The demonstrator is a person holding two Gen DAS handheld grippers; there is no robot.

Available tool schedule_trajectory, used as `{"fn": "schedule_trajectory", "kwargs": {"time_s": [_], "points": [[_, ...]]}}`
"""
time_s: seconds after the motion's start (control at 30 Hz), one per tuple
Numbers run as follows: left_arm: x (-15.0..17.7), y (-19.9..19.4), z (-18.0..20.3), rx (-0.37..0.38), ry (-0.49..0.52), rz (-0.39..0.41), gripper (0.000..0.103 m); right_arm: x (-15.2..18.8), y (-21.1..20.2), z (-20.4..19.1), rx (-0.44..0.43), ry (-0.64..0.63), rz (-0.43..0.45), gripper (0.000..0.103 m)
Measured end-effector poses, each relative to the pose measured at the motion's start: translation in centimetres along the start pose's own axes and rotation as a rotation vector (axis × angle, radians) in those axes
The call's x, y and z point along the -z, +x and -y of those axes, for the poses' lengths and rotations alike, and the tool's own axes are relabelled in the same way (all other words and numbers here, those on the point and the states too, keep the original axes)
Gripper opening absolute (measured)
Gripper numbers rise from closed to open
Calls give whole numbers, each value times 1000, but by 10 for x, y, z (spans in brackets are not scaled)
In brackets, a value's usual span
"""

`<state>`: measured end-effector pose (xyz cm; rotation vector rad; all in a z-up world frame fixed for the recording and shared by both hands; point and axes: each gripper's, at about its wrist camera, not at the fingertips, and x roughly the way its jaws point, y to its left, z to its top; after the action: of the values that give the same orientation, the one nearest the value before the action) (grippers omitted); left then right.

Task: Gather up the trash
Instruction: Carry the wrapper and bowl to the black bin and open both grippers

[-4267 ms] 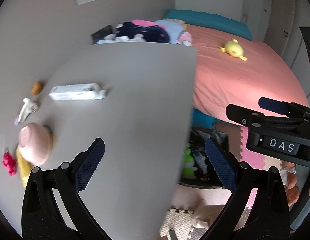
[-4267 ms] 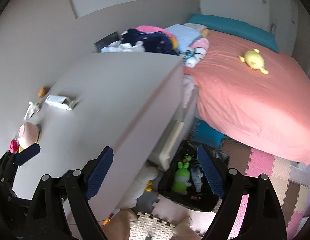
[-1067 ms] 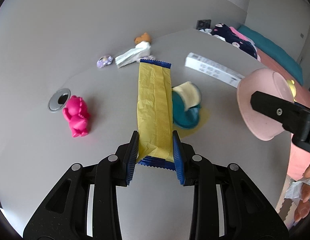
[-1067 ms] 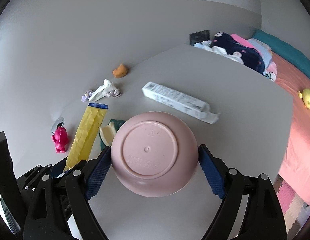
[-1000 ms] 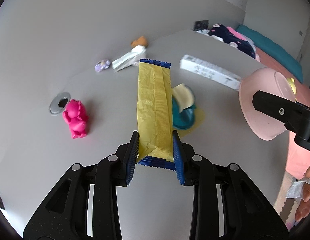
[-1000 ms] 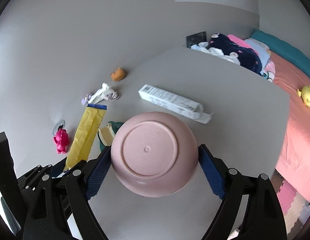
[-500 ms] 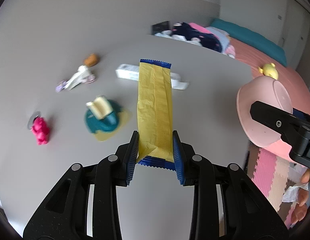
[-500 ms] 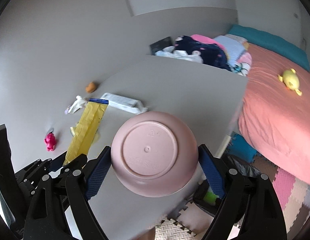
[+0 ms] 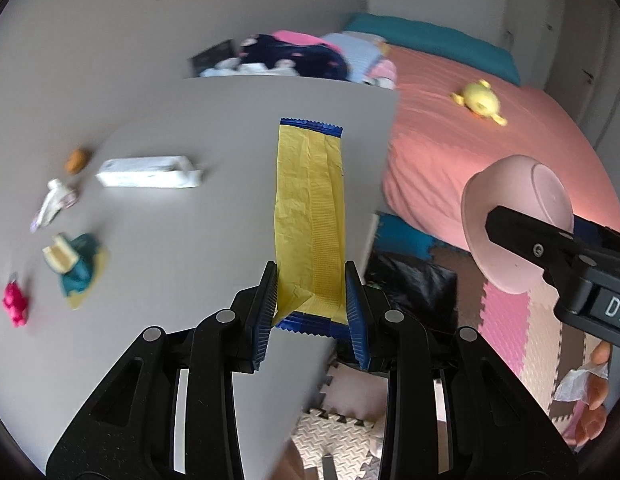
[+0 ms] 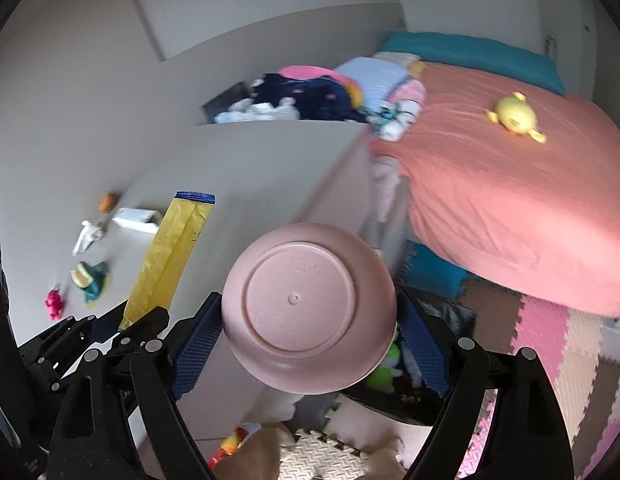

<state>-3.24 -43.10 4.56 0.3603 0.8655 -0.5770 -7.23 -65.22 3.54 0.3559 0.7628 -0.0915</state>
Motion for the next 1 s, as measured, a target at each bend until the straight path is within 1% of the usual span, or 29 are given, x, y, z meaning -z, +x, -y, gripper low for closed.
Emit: {"fn": "schedule_trajectory", "kwargs": {"time_s": [0.23,0.37,0.5,0.57,0.6,0.63,0.67,0.7,0.73,0.83,1.0], "points": [[3,23,57,43,89,-40,32,5,-1,53,50,76,-9,86],[2,35,74,52,119,-60,32,7,2,74,65,105,-21,86],[-1,44,88,69,146,-73,33,7,9,84,77,117,-37,86],[-2,47,92,74,154,-76,34,8,11,89,90,124,-47,86],[-2,50,94,76,159,-82,51,8,13,91,113,130,-52,87],[-3,52,95,70,162,-86,72,9,14,93,131,139,-56,87],[-3,53,96,41,162,-74,96,9,15,95,139,149,-58,92],[-1,51,97,18,165,-50,97,10,16,99,146,168,-63,101],[0,52,97,-4,169,-40,97,11,17,102,150,183,-68,101],[2,56,96,16,154,-66,97,13,17,109,159,202,-56,101],[5,54,93,32,138,-68,97,13,13,110,176,195,-37,101]]}}
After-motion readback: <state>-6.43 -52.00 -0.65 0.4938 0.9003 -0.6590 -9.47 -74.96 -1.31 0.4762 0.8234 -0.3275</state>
